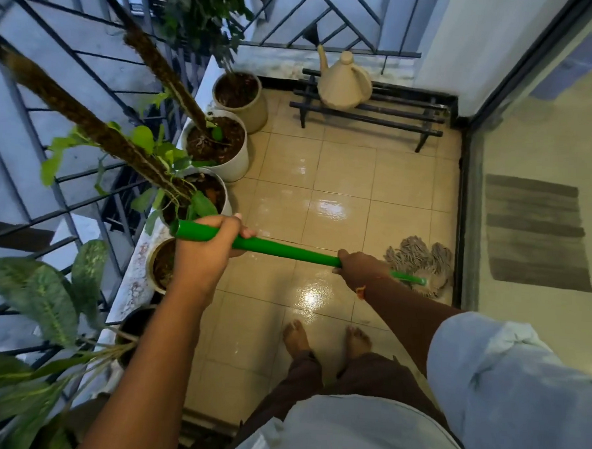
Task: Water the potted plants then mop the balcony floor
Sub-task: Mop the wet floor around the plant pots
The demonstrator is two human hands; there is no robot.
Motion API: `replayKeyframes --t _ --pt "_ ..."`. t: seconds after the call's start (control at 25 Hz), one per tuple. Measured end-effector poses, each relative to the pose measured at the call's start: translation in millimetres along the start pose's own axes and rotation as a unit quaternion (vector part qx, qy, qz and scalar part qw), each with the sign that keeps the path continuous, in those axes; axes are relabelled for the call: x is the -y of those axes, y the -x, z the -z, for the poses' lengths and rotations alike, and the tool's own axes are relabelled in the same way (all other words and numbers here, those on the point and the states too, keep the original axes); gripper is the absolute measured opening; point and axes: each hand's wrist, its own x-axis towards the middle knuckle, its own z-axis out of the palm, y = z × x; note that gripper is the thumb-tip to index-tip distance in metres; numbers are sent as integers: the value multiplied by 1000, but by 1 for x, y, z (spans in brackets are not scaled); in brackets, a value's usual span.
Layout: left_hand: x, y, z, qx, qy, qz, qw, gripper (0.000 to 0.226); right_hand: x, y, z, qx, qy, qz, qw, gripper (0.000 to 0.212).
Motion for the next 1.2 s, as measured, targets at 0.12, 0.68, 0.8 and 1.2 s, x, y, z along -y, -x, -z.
replayKeyframes --t 0.12,0.68,0.8,1.2 --pt "-22 0 48 -77 17 -16 997 39 60 -13 13 1 -1 75 997 41" --pt "-72 55 181 -282 -114 -123 945 31 306 -32 15 87 -108 257 956 41" --pt "-72 50 174 -273 -131 -118 946 27 301 -34 13 84 -104 260 956 43" --pt "-77 -3 98 -189 -83 -76 976 30 159 -20 14 25 -70 192 978 45"
